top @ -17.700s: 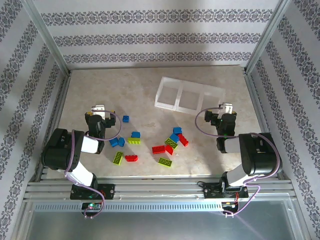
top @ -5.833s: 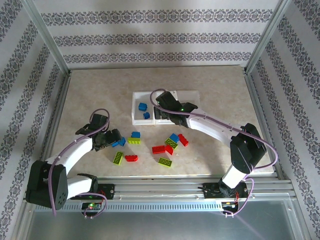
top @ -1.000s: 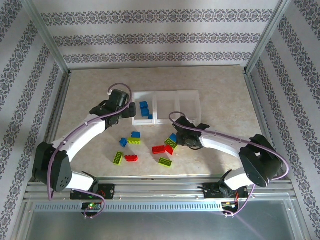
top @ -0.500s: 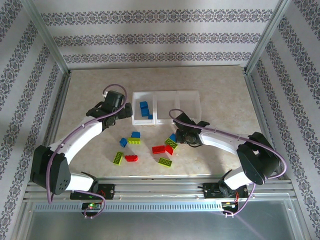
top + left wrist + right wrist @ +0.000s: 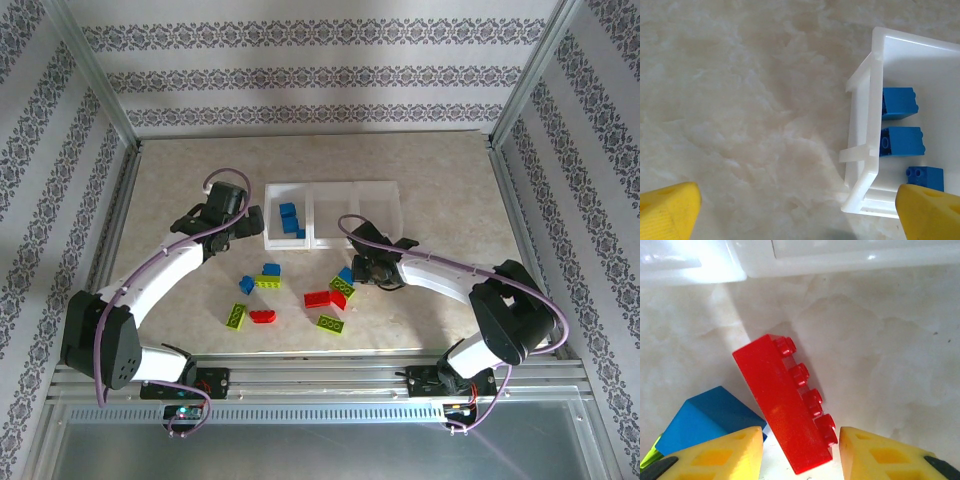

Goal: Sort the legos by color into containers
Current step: Pick up the lego from the center of the table.

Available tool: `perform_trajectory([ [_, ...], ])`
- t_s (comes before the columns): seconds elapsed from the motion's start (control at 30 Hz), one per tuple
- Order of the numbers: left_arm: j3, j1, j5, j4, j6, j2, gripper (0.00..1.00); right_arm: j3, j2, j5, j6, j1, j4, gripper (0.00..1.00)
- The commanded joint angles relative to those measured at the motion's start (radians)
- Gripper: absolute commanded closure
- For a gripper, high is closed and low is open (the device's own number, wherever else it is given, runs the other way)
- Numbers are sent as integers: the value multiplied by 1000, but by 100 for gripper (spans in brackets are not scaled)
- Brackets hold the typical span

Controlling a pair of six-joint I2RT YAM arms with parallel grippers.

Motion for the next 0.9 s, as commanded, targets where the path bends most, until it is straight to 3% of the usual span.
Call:
perform_trajectory([
  [0.0,-13,17,13,23,-15,-11,0,35,29,9,-38,-15,-2,54],
  [0.2,-25,28,7,16,-19,-29,0,55,74,12,-62,-26,5,57],
  [0.33,-36,36,3,13,-21,-46,0,57,84,-2,-65,-27,13,67],
  [0.6,-50,51,-1,8,-30,-60,0,60,11,19,-53,0,-17,82],
  [0.87,-57,70,12,14,-35,-64,0,130,-64,76,-69,50,-52,86],
])
